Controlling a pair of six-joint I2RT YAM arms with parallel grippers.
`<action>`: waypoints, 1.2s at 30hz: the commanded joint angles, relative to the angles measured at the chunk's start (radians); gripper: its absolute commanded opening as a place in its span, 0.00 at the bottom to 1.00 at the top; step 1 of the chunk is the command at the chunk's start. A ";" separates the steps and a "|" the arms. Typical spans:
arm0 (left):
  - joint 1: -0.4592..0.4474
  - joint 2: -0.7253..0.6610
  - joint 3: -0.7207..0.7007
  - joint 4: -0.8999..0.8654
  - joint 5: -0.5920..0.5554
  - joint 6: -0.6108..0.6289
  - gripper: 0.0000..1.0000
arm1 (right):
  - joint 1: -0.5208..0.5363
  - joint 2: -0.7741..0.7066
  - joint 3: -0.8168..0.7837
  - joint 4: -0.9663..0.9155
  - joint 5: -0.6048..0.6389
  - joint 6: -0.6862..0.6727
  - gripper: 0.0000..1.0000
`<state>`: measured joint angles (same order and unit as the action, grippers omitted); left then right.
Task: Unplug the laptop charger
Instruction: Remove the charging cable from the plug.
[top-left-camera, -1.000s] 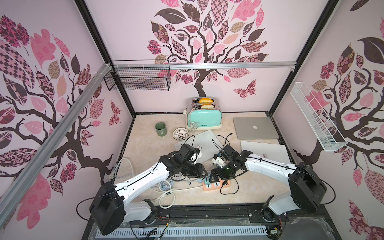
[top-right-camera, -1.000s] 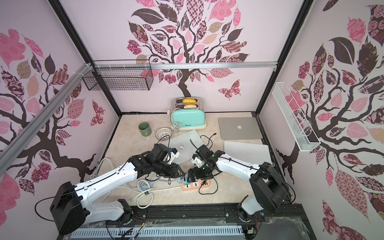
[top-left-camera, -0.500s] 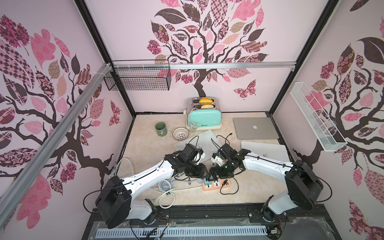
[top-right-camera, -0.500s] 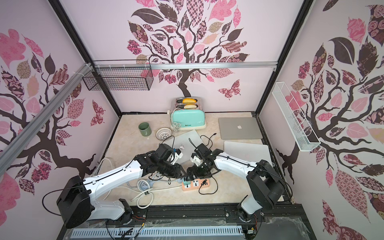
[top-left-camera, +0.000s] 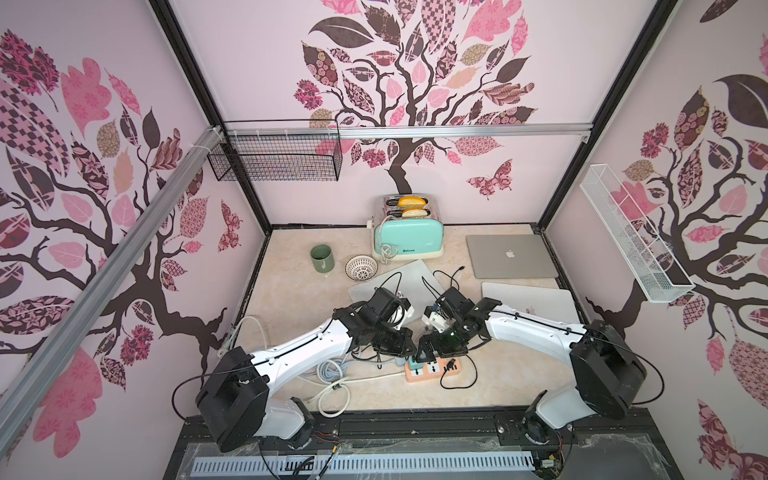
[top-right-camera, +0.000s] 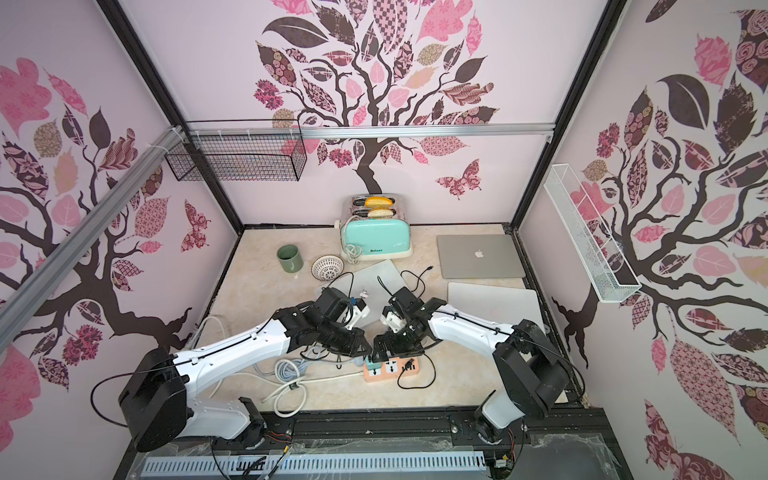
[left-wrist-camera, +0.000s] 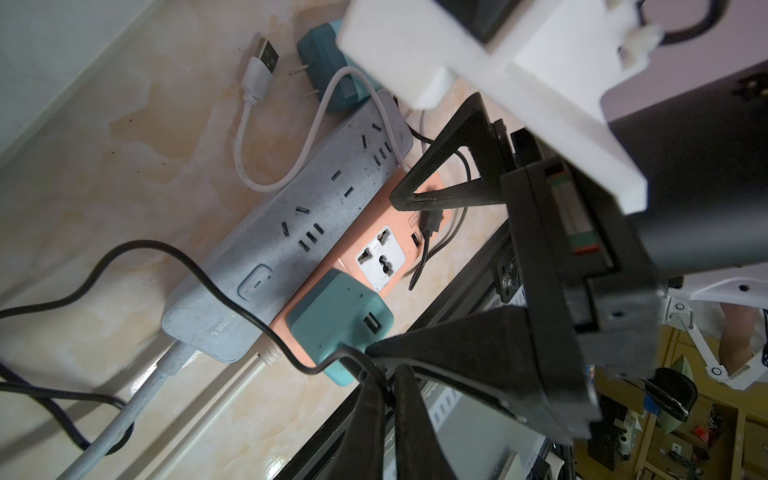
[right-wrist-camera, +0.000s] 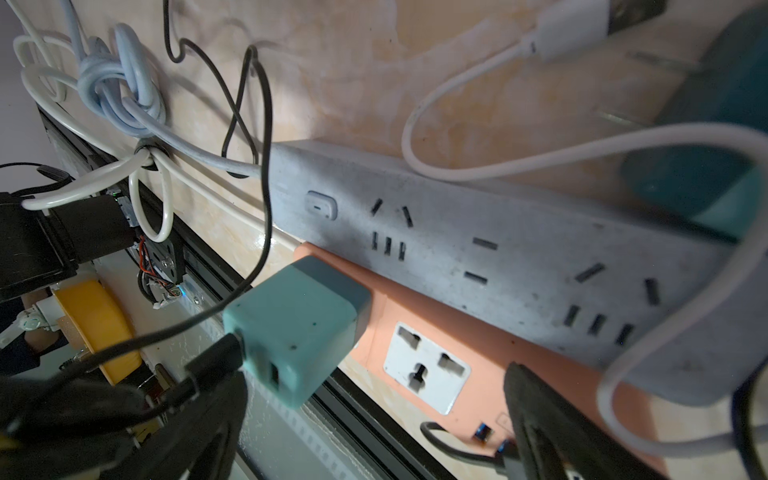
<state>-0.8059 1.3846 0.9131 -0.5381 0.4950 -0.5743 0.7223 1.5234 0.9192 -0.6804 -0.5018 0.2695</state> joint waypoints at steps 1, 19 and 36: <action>-0.003 -0.024 0.028 0.014 0.018 0.009 0.04 | 0.001 0.057 -0.040 -0.046 0.056 -0.024 0.99; -0.003 -0.068 0.032 0.010 0.014 -0.001 0.00 | 0.000 0.169 0.002 -0.163 0.142 -0.074 0.99; -0.003 -0.107 0.039 0.000 0.015 -0.003 0.00 | 0.000 0.241 0.013 -0.207 0.185 -0.059 1.00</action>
<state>-0.8078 1.3415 0.9146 -0.6144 0.4713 -0.5766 0.7097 1.6680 1.0012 -0.7712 -0.6037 0.1993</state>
